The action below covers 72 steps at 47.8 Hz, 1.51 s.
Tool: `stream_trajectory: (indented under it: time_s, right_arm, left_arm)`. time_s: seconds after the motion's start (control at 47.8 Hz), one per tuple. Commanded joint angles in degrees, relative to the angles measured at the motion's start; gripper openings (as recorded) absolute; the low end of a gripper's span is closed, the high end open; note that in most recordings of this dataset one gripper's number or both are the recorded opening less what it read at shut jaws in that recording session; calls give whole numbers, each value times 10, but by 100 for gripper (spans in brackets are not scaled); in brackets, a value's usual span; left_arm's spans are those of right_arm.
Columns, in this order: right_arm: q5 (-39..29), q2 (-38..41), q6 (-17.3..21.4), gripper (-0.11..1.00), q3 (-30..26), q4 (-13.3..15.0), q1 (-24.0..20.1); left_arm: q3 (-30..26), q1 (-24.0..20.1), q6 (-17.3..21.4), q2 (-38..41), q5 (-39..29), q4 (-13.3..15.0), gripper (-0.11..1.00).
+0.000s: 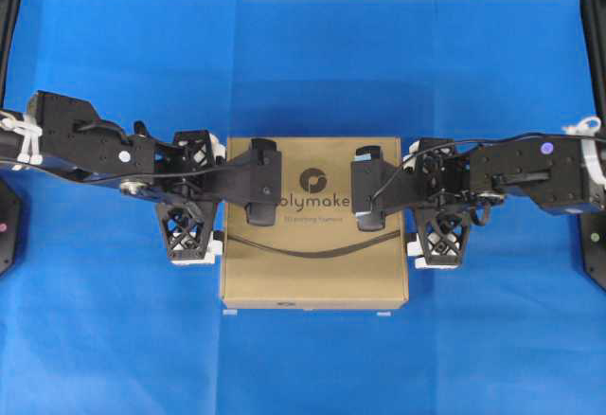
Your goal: Lift up the cardboard box by clamping it between your arms.
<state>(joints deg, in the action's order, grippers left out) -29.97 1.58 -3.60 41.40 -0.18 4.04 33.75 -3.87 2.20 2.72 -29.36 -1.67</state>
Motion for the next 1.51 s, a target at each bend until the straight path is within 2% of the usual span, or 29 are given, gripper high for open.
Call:
stream_trajectory:
  time_s: [0.0, 0.23, 0.544, 1.129, 1.485]
  right_arm:
    - [44, 0, 6, 100, -18, -3, 2]
    - [68, 18, 10, 100, -20, -4, 0]
    - [64, 18, 13, 100, -15, -5, 0]
    - [104, -40, 47, 100, 73, -12, 2]
    - [71, -137, 47, 100, 138, -13, 2]
  left_arm:
    - [-10, 1, -14, 9, 33, 4, 89]
    - [2, 2, -14, 11, 34, 4, 89]
    - [18, 2, -14, 10, 37, 4, 89]
    - [57, -3, -6, -23, 38, 4, 89]
    - [113, 0, -8, -128, 37, 4, 89]
